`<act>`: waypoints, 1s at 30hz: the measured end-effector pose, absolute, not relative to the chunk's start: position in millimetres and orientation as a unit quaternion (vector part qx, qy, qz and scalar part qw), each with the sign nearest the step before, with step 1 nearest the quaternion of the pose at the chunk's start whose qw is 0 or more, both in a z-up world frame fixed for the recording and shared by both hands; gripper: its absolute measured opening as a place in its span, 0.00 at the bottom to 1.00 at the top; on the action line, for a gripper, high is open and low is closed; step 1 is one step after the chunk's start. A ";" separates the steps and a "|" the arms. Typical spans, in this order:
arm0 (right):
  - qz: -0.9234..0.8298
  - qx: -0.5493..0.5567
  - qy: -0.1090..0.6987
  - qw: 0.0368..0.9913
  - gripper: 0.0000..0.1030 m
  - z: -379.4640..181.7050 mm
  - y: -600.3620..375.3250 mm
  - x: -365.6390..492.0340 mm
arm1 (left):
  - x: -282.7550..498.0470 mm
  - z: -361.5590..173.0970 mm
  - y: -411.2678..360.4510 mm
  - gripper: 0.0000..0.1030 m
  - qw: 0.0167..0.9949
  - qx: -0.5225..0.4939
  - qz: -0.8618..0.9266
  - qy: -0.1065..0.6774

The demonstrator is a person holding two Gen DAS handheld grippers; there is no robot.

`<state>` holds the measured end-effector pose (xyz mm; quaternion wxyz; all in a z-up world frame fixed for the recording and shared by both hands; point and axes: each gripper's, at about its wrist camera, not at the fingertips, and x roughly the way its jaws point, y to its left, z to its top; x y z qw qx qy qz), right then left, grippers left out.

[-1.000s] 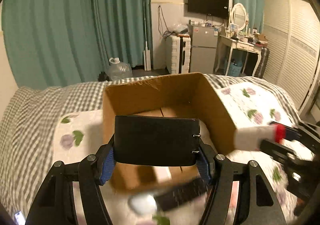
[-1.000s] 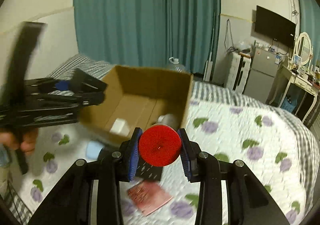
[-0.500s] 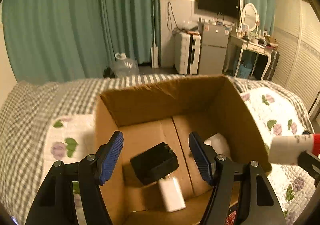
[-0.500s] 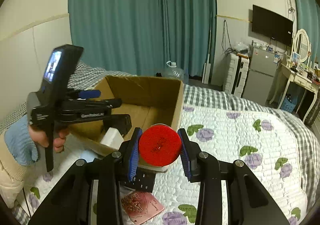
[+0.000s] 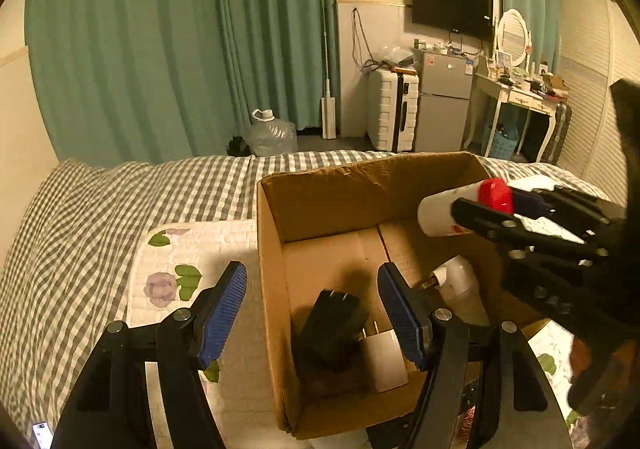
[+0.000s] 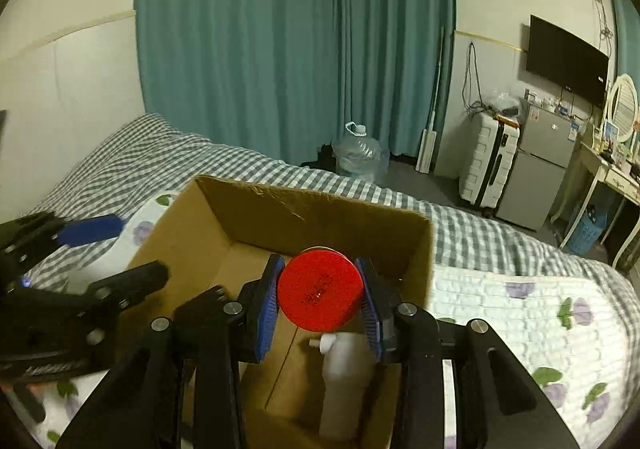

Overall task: Organize rigid objects
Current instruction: 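Carry the adapter and red-capped bottle into the box and release both, then grasp the pink rose box with the right tool while the left tool grasps the black remote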

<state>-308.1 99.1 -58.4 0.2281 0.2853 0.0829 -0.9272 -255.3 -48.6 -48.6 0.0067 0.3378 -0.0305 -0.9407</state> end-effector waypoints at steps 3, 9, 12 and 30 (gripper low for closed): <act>-0.928 0.285 0.091 0.223 0.73 -61.4 98.0 -299.5 | -253.7 -48.2 -49.1 0.69 0.010 0.338 -0.941 -0.028; -0.938 0.265 0.087 0.208 0.82 -33.4 123.0 -259.0 | -230.4 -33.0 -53.2 0.69 0.009 0.329 -0.944 -0.019; -0.943 0.256 0.085 0.194 0.89 -18.7 138.8 -231.4 | -213.0 -24.3 -55.7 0.69 0.008 0.322 -0.946 -0.018; -0.895 0.393 0.110 0.178 0.94 -128.3 153.0 -175.1 | -143.1 -101.9 -63.8 0.69 0.036 0.382 -0.923 -0.010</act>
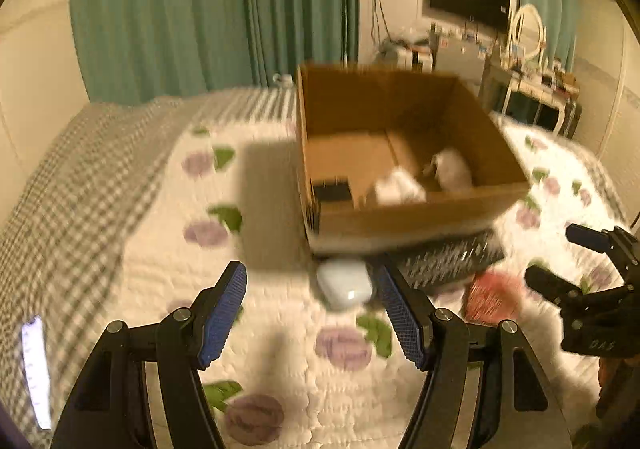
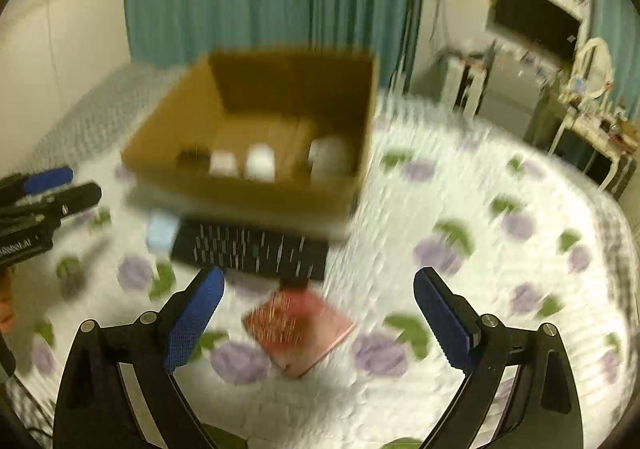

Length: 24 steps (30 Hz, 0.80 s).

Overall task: Organize rigid objects
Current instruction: 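Grasp the pink rose box with the right tool while the left tool grasps the black remote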

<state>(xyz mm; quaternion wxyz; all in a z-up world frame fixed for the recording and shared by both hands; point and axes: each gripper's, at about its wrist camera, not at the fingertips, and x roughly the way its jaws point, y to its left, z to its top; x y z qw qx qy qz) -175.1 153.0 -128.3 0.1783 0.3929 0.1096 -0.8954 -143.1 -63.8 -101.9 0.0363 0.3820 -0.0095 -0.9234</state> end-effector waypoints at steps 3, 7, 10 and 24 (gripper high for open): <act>-0.877 0.424 0.125 0.187 0.93 -156.1 148.2 -181.5 | -144.6 -121.6 -60.5 0.69 0.032 0.395 -0.918 -0.020; -0.858 0.457 0.128 0.195 0.93 -178.6 142.2 -193.3 | -148.0 -140.6 -57.6 0.69 0.027 0.409 -0.912 -0.026; -0.845 0.476 0.138 0.200 0.94 -191.4 136.3 -199.5 | -151.4 -151.3 -58.6 0.69 0.027 0.421 -0.906 -0.026; -0.858 0.459 0.145 0.179 0.90 -177.1 150.6 -184.8 | -147.7 -152.9 -36.8 0.69 -0.004 0.421 -0.906 -0.048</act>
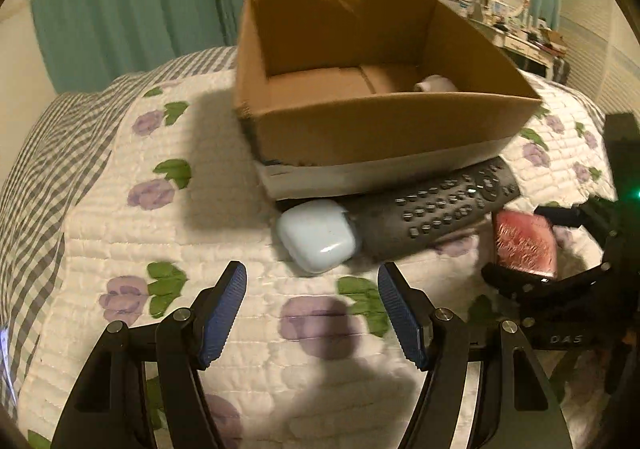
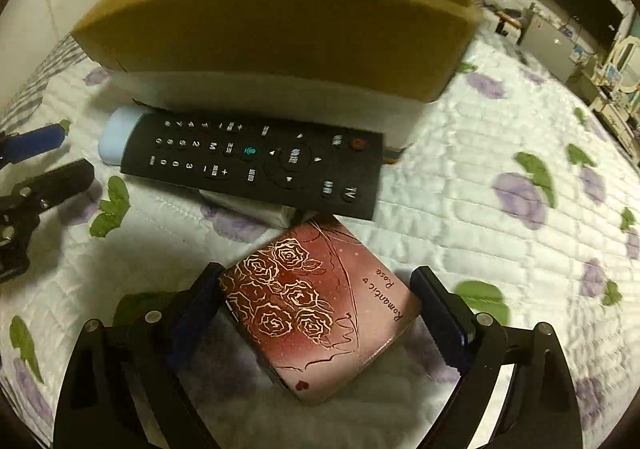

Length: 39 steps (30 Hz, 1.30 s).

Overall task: Organize rigid objects
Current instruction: 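Grasp the pink rose box with the right tool while the left tool grasps the black remote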

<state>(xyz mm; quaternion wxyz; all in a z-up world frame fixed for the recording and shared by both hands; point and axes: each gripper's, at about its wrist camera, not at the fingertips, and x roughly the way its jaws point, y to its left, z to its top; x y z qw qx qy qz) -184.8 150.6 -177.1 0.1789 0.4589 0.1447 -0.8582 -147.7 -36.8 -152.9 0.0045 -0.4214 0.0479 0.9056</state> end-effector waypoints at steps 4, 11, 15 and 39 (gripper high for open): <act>-0.874 0.439 0.114 0.174 0.90 -152.4 174.5 -174.2 | -151.8 -153.2 -13.4 0.69 0.031 -0.417 0.905 0.083; -0.880 0.436 0.076 0.170 0.90 -139.5 197.6 -173.5 | -171.3 -160.6 34.2 0.69 0.076 -0.409 0.896 0.156; -0.881 0.438 0.061 0.168 0.90 -140.6 195.1 -176.0 | -184.9 -172.6 58.0 0.69 0.097 -0.413 0.882 0.207; -0.904 0.392 0.051 0.165 0.90 -86.1 193.7 -155.4 | -137.6 -88.9 26.2 0.39 0.154 -0.383 0.905 0.101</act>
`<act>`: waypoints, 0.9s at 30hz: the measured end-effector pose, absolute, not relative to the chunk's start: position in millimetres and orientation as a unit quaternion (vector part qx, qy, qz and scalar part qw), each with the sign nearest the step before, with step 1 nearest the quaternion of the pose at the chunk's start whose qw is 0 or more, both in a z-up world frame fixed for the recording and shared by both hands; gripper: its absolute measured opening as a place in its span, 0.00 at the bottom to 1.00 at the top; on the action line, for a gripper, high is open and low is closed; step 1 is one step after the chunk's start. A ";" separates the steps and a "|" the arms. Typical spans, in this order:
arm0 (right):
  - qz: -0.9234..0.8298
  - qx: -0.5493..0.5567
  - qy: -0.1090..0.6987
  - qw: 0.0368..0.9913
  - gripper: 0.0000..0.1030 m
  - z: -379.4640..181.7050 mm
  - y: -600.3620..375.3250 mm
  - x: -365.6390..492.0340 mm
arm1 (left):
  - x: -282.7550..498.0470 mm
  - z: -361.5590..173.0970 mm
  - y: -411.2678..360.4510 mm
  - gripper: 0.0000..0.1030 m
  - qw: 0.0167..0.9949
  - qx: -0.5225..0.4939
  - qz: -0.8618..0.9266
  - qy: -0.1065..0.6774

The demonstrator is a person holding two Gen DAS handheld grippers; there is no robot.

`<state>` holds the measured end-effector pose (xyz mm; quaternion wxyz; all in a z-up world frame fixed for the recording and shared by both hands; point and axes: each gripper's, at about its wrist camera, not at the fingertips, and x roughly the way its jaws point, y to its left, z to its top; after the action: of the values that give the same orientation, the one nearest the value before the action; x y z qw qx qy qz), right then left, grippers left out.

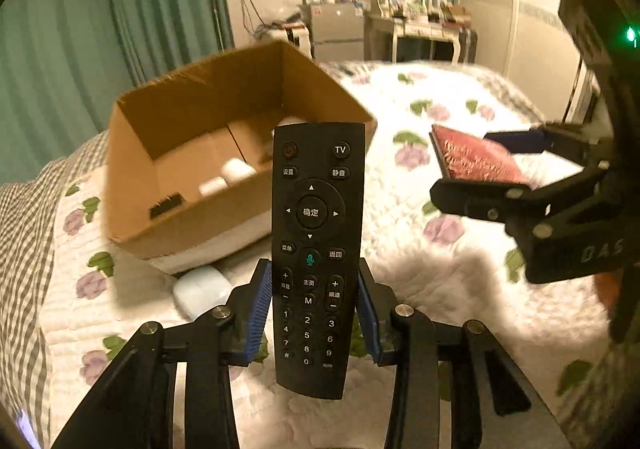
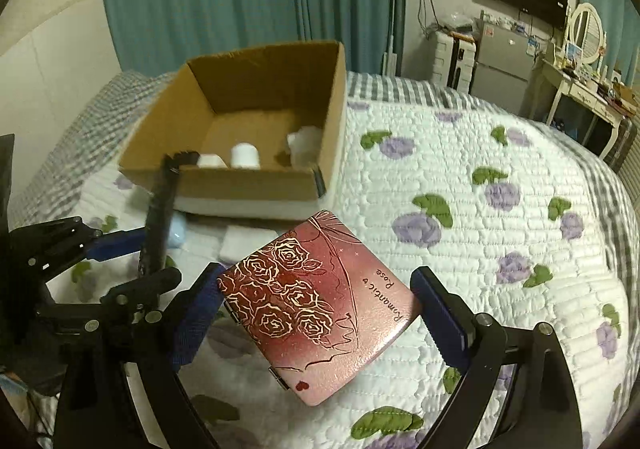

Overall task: Organize rigid objects
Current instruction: 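Lower the remote and pink rose box into the box and open both tools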

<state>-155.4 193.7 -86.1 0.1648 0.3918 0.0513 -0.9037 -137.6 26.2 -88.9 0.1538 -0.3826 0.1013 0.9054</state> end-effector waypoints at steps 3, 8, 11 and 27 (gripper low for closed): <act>-0.911 0.371 0.056 0.173 0.90 -63.5 188.5 -153.2 | -139.6 -70.2 19.9 0.39 0.149 -0.370 0.912 0.092; -0.922 0.338 0.064 0.181 0.90 -30.1 179.5 -162.6 | -152.7 -32.1 8.1 0.39 0.135 -0.344 0.926 0.074; -0.926 0.320 0.071 0.186 0.90 -15.0 171.2 -176.1 | -175.7 -14.4 -3.3 0.39 0.125 -0.337 0.931 0.061; -0.926 0.307 0.074 0.207 0.90 -27.4 141.3 -257.5 | -291.9 -72.4 -27.6 0.40 0.078 -0.399 0.912 0.058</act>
<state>-257.5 141.3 -27.4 0.2070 0.3066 0.0736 -0.9261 -291.9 -27.6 -72.4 0.0775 -0.3991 0.0578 0.9118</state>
